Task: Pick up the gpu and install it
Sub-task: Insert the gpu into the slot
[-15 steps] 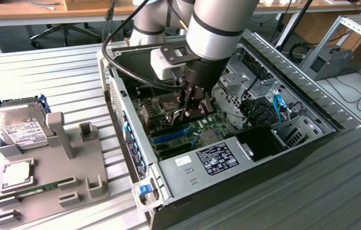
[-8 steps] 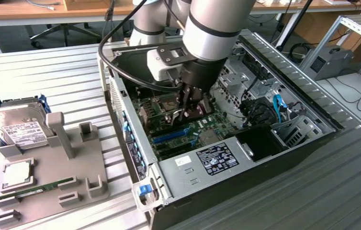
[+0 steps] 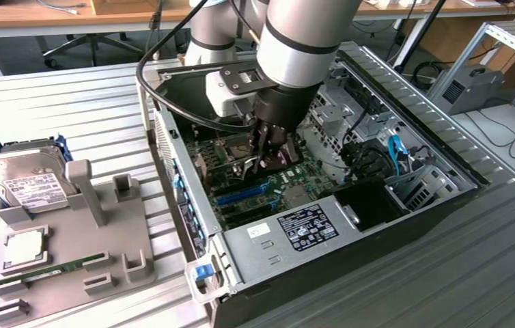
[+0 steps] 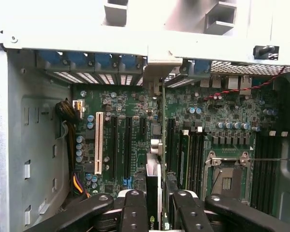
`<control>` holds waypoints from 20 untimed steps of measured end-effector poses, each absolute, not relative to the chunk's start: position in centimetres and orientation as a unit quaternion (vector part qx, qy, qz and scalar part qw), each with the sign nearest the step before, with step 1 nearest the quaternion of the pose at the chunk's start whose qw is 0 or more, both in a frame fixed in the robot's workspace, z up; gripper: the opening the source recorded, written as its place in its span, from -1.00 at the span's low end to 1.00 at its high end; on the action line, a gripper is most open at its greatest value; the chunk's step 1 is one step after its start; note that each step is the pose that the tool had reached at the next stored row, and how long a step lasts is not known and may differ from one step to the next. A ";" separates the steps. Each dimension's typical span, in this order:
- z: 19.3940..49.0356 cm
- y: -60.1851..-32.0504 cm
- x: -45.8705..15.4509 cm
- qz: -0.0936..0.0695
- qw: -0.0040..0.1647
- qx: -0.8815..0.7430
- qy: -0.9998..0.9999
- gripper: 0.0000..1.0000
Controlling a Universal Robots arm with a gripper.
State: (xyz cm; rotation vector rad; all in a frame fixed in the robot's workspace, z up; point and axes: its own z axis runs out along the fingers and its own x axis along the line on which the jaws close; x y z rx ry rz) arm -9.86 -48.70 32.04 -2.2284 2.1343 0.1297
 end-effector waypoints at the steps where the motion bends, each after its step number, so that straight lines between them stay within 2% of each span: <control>1: 32.0 -48.7 -9.8 0.042 0.027 -0.721 0.691 -0.48; 20: 32.0 -48.7 -8.5 0.041 0.026 -0.720 0.692 -0.48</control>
